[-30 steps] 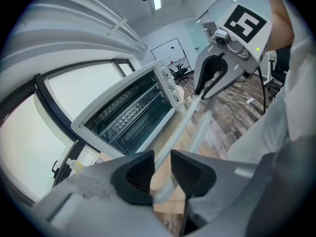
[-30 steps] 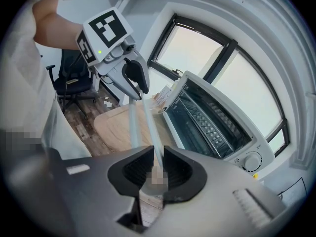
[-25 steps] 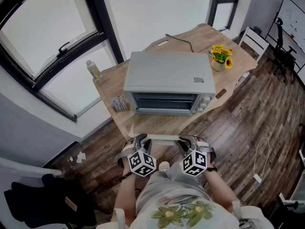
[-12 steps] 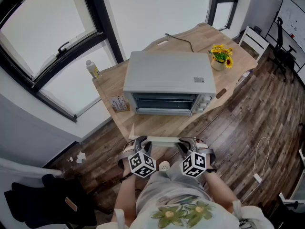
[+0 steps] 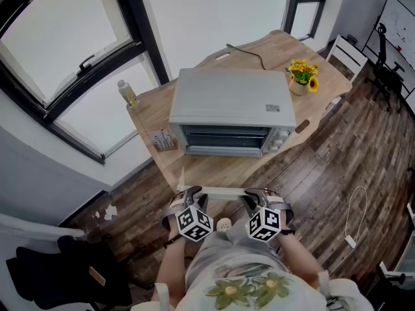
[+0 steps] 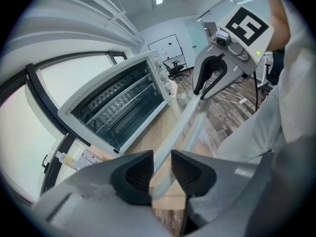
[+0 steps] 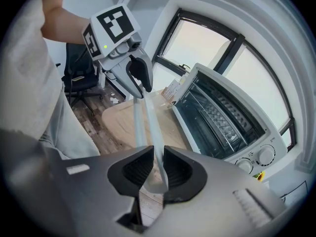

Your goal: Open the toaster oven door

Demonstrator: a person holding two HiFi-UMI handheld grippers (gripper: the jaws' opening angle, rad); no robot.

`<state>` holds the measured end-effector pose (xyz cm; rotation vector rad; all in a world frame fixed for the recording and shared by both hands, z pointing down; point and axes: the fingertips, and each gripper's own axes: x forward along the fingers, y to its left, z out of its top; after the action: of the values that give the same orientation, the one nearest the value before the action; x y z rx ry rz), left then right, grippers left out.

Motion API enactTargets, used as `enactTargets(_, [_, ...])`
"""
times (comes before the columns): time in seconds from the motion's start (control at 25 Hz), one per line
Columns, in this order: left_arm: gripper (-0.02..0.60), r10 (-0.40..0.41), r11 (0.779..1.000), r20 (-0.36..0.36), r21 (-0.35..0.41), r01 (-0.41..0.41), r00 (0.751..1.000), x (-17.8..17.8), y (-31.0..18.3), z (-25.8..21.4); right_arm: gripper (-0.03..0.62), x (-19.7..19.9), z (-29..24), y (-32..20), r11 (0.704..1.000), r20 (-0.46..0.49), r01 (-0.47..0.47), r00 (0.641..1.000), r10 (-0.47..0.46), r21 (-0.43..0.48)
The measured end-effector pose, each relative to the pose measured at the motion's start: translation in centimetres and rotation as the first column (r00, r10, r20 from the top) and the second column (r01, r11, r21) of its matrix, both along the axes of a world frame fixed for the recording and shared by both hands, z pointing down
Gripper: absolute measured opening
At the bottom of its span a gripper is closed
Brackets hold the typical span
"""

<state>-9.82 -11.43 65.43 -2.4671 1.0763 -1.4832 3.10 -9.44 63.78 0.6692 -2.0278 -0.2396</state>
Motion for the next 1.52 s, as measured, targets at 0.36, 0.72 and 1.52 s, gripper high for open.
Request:
enactTargets(0.36, [0.124,0.007,1.0,0.013,-0.03,-0.007,1.0,0.0,0.5,1.1,0.064,0.0,1.1,0.5,0.999,-0.013,0.019,1.0,-0.019,-0.036])
enactTargets(0.72, [0.124,0.018,0.998,0.029,-0.061,-0.016,0.999,0.0,1.1,2.4,0.067,-0.1,2.3,0.9,0.998,-0.028,0.035,0.999,-0.037,-0.048])
enactTargets(1.52, [0.129,0.028,0.99,0.046,-0.139,-0.021,0.999,0.1,2.0,5.4,0.072,-0.1,5.2,1.7,0.992,-0.06,0.056,0.996,-0.063,-0.116])
